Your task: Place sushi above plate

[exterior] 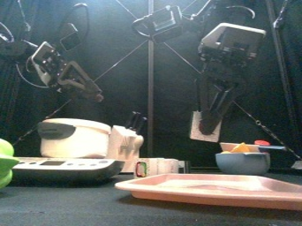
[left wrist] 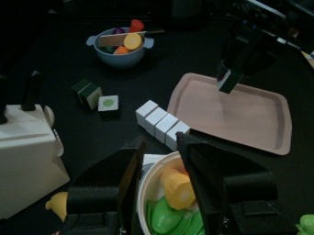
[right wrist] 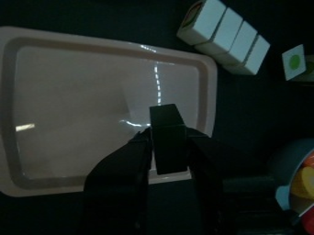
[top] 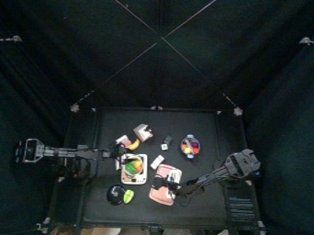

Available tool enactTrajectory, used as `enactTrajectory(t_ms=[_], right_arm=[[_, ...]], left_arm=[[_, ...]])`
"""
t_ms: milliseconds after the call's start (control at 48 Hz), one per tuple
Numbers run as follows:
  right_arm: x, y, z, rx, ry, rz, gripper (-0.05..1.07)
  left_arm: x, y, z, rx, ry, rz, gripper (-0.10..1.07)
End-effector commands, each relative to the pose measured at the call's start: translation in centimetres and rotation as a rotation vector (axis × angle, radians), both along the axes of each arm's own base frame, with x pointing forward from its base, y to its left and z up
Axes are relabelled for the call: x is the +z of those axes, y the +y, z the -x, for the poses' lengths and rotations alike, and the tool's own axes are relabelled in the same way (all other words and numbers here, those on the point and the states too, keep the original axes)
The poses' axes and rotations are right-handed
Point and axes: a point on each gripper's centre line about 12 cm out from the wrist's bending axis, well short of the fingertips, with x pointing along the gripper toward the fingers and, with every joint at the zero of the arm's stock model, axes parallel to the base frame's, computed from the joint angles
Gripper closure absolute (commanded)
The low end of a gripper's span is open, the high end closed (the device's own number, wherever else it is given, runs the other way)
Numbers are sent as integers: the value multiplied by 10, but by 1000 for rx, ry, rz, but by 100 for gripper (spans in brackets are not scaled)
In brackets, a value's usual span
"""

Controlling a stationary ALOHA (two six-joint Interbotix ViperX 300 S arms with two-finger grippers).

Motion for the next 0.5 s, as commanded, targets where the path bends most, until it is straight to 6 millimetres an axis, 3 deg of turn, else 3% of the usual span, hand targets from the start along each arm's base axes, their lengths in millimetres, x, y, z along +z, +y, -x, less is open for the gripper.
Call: enactTrajectory(t_ms=[0, 167, 312, 479], right_arm=[[33, -17, -1, -44, -121, -38, 39], [45, -54, 15, -194, -227, -71, 39], [38, -99, 36, -385, -271, -89, 39], [27, -144, 43, -508, -323, -127, 39]], left_arm=[[8, 1, -3, 3, -24, -4, 22], [8, 1, -4, 1, -25, -6, 22], [7, 2, -3, 3, -22, -6, 22], [6, 2, -3, 4, -20, -3, 22]])
